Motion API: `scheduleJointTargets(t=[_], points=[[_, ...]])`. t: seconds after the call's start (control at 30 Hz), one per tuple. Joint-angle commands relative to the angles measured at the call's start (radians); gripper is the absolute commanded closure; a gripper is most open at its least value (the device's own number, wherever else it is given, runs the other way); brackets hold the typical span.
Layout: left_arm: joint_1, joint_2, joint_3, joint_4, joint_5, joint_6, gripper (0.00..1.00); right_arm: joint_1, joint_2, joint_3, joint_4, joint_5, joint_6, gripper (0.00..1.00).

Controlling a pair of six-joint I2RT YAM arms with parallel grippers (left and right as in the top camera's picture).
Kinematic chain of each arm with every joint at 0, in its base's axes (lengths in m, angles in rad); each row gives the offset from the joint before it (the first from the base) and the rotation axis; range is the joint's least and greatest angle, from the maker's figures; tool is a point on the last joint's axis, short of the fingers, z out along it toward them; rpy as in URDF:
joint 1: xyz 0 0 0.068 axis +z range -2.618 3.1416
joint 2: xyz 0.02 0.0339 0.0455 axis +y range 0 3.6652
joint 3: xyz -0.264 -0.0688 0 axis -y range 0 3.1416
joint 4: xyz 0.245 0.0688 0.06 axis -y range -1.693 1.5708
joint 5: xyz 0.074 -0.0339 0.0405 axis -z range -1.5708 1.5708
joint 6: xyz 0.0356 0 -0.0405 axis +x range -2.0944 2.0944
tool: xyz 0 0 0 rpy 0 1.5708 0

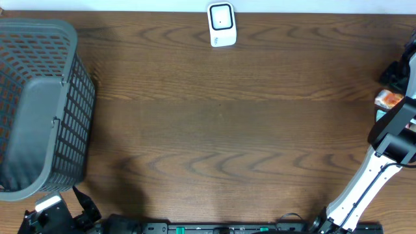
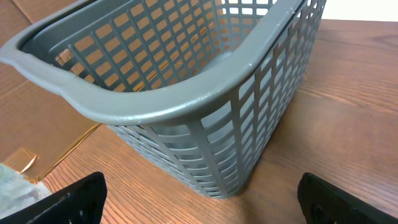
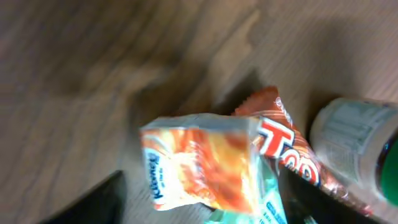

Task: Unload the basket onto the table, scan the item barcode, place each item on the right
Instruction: 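Carry the tissue pack to the right edge and release it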

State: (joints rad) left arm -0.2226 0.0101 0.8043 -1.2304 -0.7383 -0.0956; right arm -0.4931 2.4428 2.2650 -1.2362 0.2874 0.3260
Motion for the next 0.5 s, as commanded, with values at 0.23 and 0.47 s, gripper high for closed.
scheduleJointTargets(t=[0.23,0.47], points=[[0.003,-0.007,0.001,0.0,-0.006,0.013,0.02,0.09,-0.269,0.078,-0.043,-0.153,-0.013,0.01],[0.003,-0.007,0.001,0.0,-0.005,0.013,0.02,0.208,-0.558,0.078,-0.096,-0.28,-0.012,0.01]])
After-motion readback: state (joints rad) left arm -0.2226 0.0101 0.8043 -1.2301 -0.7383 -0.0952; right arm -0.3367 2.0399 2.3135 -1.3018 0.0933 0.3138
